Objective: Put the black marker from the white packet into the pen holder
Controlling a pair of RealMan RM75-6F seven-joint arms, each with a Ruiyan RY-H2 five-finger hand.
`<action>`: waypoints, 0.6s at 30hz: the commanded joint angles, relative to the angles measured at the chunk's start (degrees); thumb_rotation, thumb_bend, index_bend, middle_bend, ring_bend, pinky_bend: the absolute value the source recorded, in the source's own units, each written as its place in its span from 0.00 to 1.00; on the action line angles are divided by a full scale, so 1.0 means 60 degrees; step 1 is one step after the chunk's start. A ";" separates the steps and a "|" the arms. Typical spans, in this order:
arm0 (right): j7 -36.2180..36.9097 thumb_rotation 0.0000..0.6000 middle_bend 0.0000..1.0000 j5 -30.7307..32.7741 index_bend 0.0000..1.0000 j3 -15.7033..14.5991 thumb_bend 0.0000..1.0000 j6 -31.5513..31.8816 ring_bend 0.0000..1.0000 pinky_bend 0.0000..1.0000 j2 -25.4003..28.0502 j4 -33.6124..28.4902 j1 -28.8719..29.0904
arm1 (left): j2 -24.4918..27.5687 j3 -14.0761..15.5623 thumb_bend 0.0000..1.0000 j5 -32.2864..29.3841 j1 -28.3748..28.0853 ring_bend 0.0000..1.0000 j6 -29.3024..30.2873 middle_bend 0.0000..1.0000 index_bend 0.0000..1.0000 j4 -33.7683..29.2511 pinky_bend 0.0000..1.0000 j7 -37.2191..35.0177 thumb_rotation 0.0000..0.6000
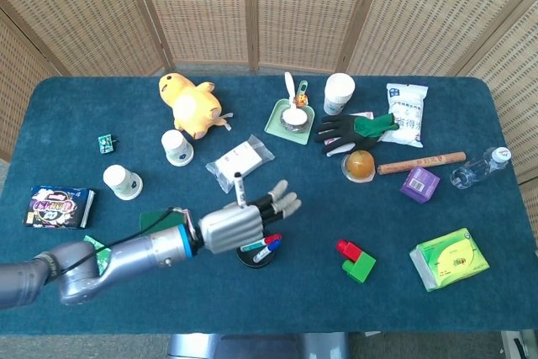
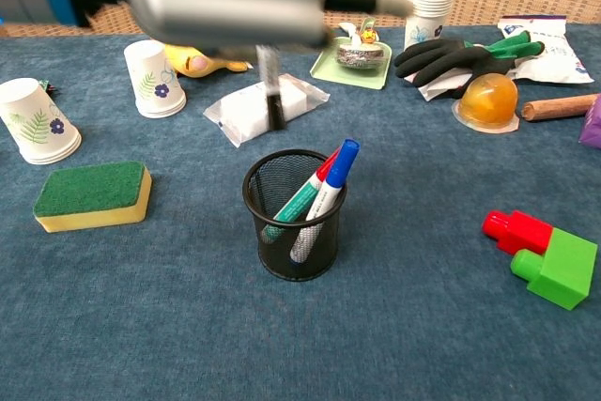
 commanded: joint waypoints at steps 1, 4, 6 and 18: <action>0.0096 1.00 0.00 0.0009 0.19 0.0012 0.00 -0.0003 0.00 0.00 0.0029 0.0019 -0.0018 | -0.0492 -0.0123 0.38 -0.0199 -0.0192 0.00 -0.0361 0.00 0.58 -0.0038 0.15 0.0596 1.00; 0.0206 1.00 0.00 0.0026 0.19 0.0022 0.00 -0.0006 0.00 0.00 0.0050 0.0057 -0.0039 | -0.0676 -0.0120 0.39 -0.0268 -0.0261 0.00 -0.0563 0.00 0.58 -0.0058 0.15 0.1009 1.00; 0.0281 1.00 0.00 0.0036 0.19 0.0032 0.00 -0.0013 0.00 0.00 0.0062 0.0074 -0.0047 | -0.0759 -0.0114 0.39 -0.0289 -0.0323 0.00 -0.0710 0.00 0.58 -0.0082 0.15 0.1267 1.00; 0.0477 1.00 0.00 0.0014 0.19 0.0050 0.00 0.0024 0.00 0.00 0.0107 0.0096 -0.0090 | -0.0883 0.0010 0.39 -0.0534 -0.0326 0.00 -0.0962 0.00 0.54 -0.0233 0.16 0.1983 1.00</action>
